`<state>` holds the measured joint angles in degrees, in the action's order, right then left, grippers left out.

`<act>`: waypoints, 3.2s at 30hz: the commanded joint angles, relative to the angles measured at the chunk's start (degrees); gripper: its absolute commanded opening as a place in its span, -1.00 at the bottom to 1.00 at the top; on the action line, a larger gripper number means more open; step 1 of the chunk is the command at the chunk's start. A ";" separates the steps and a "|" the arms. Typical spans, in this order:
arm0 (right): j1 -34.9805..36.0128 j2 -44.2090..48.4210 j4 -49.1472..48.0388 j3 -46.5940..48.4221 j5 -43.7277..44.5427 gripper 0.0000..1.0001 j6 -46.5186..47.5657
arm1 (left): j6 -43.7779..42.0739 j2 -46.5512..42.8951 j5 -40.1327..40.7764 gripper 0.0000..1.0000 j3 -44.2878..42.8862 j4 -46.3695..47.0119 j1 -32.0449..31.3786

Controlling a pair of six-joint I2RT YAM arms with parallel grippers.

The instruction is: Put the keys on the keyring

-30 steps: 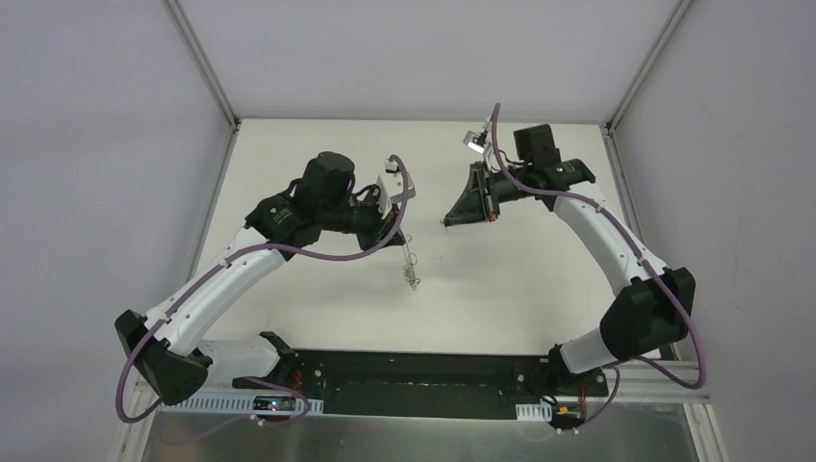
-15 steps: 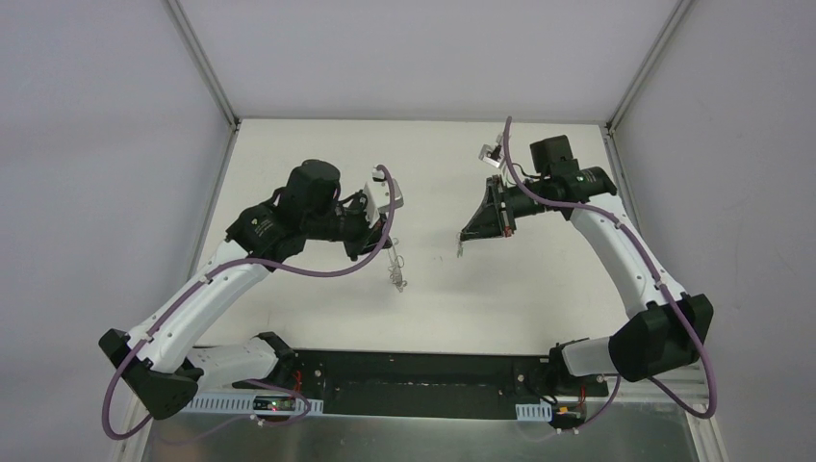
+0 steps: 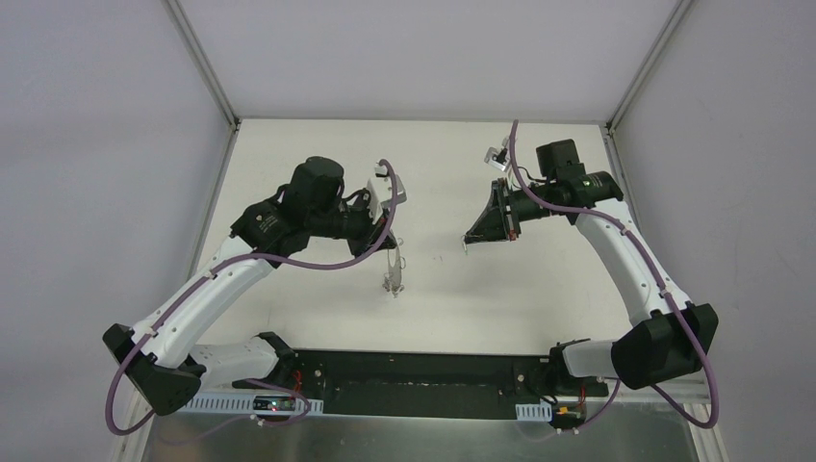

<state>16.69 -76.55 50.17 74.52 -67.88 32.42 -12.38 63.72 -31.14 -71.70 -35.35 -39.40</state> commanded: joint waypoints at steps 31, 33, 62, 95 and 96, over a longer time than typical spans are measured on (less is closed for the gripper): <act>4.62 1.90 -36.25 -3.45 -6.79 -1.00 -28.68 | 0.92 6.81 -2.71 -1.00 -11.24 0.30 -1.97; 5.78 0.93 -36.84 -2.95 -7.52 -1.00 -30.08 | 0.58 6.98 -1.83 -1.00 -11.56 0.06 -2.15; 10.45 -0.91 -59.25 -12.76 -7.82 -1.00 -47.69 | 4.31 8.13 2.14 -1.00 -10.13 2.48 -4.80; 10.64 -0.81 -60.79 -14.79 -7.36 -1.00 -46.94 | 4.31 8.97 0.01 -1.00 -8.37 3.80 -5.60; 10.64 -0.86 -60.87 -14.84 -7.38 -1.00 -47.01 | 4.34 8.91 0.02 -1.00 -8.29 3.80 -5.65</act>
<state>26.92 -77.95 -7.73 59.88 -73.95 -14.79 -8.47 72.75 -29.74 -79.24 -33.67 -44.34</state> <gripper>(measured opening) 0.005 0.014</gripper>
